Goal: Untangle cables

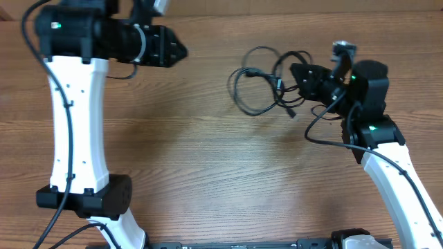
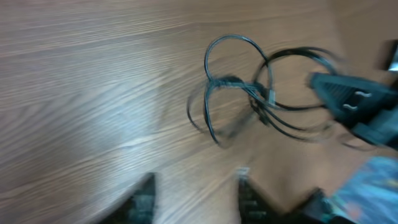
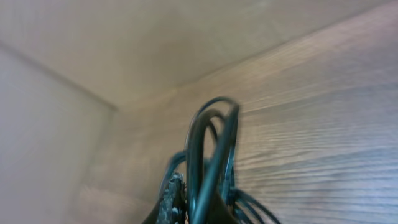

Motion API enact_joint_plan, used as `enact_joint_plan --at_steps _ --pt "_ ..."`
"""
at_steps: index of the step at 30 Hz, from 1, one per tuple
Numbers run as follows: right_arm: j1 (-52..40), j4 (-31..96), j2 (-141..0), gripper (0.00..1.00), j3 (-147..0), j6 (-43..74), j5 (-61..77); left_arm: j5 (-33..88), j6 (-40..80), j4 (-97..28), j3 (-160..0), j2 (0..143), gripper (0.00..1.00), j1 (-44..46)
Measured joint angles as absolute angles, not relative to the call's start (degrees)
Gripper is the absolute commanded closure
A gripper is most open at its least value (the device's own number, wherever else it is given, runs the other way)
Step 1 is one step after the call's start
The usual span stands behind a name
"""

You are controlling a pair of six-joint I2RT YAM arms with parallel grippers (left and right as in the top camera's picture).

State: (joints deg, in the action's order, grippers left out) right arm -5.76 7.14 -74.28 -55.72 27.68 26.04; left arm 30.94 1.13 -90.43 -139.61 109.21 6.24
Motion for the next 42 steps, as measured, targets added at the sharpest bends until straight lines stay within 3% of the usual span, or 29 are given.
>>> enact_joint_plan --at_steps 3,6,20,35,42 --pt "-8.45 15.31 -73.25 0.96 -63.44 22.59 22.22 25.02 0.86 -89.34 -139.59 109.27 0.11 9.67" --pt "-9.1 21.54 -71.88 0.96 -70.19 17.54 17.58 21.61 -0.25 -87.57 -139.59 109.27 0.0 12.56" --pt "-9.08 27.0 -69.76 0.96 -73.71 11.11 11.57 22.04 -15.99 -83.61 -139.39 117.99 0.02 22.81" --pt "-9.08 27.49 -64.55 0.96 -73.71 10.46 11.18 28.12 -8.4 -74.81 -138.76 131.07 0.0 23.92" --pt "-9.08 28.62 -64.55 0.96 -73.71 9.82 9.52 32.18 -1.1 -79.26 -140.22 131.04 0.02 23.09"
